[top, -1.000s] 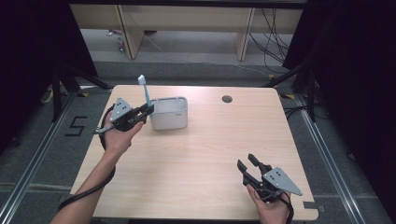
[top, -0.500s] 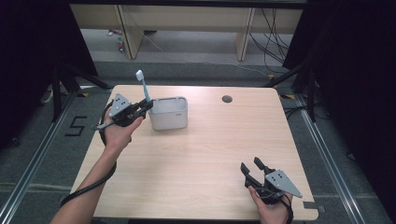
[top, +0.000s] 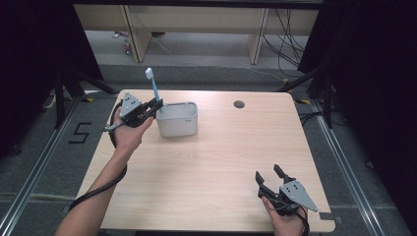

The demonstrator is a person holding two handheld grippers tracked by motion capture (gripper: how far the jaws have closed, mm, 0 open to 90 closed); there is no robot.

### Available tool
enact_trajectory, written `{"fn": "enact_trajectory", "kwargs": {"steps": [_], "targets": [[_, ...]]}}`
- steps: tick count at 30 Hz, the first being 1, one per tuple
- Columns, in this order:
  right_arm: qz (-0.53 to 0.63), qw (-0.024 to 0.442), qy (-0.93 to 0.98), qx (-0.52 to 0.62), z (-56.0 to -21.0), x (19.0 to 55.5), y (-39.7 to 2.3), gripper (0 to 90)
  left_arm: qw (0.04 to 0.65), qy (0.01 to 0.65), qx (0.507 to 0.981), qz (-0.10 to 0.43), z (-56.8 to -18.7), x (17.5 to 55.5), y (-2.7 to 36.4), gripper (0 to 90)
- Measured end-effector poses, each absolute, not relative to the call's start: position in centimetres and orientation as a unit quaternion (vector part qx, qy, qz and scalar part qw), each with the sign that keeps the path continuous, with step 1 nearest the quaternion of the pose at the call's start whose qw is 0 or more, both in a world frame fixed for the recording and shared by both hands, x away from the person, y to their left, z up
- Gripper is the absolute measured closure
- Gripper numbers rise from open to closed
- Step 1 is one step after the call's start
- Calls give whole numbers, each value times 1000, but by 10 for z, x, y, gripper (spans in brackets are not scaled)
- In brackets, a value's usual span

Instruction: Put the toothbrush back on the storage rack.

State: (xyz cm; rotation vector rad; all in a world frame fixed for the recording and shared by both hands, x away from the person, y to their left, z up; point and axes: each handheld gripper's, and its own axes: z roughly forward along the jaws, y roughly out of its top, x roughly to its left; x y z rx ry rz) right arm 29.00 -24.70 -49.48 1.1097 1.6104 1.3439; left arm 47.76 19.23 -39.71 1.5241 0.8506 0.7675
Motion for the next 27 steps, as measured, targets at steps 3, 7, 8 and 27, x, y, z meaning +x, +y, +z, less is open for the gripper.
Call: {"fn": "enact_trajectory", "kwargs": {"steps": [3, 7, 8, 27], "targets": [[529, 368, 632, 432, -495, 290, -246, 315, 578, 370, 649, 329, -399, 481, 193, 783], [533, 363, 630, 433, -496, 290, -246, 314, 573, 379, 649, 328, -403, 486, 195, 783], [533, 366, 630, 430, -496, 290, -246, 315, 571, 381, 649, 328, -405, 487, 195, 783], [523, 373, 632, 434, -497, 290, -247, 307, 555, 407, 653, 317, -431, 498, 196, 782]]}}
